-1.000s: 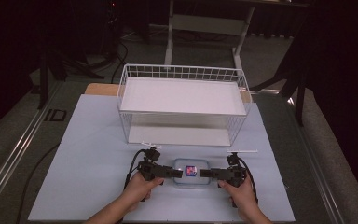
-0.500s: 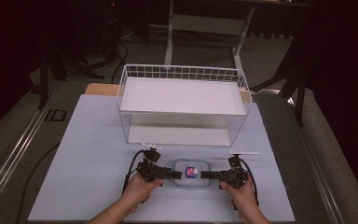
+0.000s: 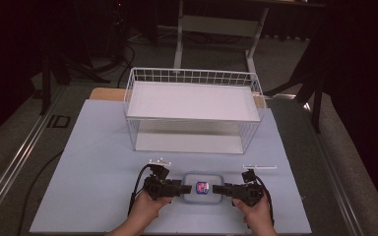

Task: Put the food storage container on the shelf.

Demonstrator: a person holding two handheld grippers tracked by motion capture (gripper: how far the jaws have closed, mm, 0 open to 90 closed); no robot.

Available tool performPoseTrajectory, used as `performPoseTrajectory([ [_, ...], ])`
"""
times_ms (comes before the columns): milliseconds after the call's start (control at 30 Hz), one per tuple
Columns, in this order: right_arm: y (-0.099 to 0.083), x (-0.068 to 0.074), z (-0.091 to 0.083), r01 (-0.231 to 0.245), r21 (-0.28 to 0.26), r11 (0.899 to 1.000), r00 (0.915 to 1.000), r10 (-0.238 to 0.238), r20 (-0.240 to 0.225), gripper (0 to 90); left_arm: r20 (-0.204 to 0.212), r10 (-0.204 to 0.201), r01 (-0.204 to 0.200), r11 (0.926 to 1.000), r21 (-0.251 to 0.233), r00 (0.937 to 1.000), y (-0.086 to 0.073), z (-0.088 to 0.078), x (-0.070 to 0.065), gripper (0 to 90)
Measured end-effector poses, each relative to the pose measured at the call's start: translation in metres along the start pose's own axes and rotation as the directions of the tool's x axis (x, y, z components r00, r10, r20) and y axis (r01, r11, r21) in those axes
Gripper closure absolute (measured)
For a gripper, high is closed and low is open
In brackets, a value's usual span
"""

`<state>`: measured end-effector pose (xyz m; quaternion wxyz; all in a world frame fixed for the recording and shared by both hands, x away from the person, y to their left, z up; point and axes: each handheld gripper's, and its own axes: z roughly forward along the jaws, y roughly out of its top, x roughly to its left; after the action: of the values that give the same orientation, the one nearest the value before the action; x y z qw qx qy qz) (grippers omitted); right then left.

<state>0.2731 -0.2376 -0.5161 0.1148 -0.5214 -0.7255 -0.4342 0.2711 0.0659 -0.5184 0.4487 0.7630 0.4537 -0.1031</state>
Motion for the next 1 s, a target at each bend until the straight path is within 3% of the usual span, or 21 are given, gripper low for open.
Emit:
performPoseTrajectory([
  [233,-0.002,0.002,-0.001,0.002,-0.013,1.000,1.0000,-0.002,0.002,45.4,-0.010,-0.005,0.005,1.0000,-0.001,0.9999,0.000,-0.001,-0.002,51.8],
  [467,0.004,0.009,0.001,0.039,-0.023,0.999,0.9991,-0.038,0.018,45.5,-0.018,0.000,0.000,0.9999,-0.013,0.9998,0.005,-0.008,0.001,51.9],
  [800,0.028,0.021,0.003,0.062,-0.073,0.995,0.9979,-0.063,-0.014,45.5,-0.042,0.017,-0.020,0.9973,-0.071,0.9990,0.027,-0.031,0.000,52.2],
  [1000,0.050,0.028,0.002,0.082,-0.107,0.991,0.9965,-0.083,-0.008,45.5,-0.043,0.006,-0.011,0.9946,-0.103,0.9990,0.042,-0.039,0.005,52.6],
])
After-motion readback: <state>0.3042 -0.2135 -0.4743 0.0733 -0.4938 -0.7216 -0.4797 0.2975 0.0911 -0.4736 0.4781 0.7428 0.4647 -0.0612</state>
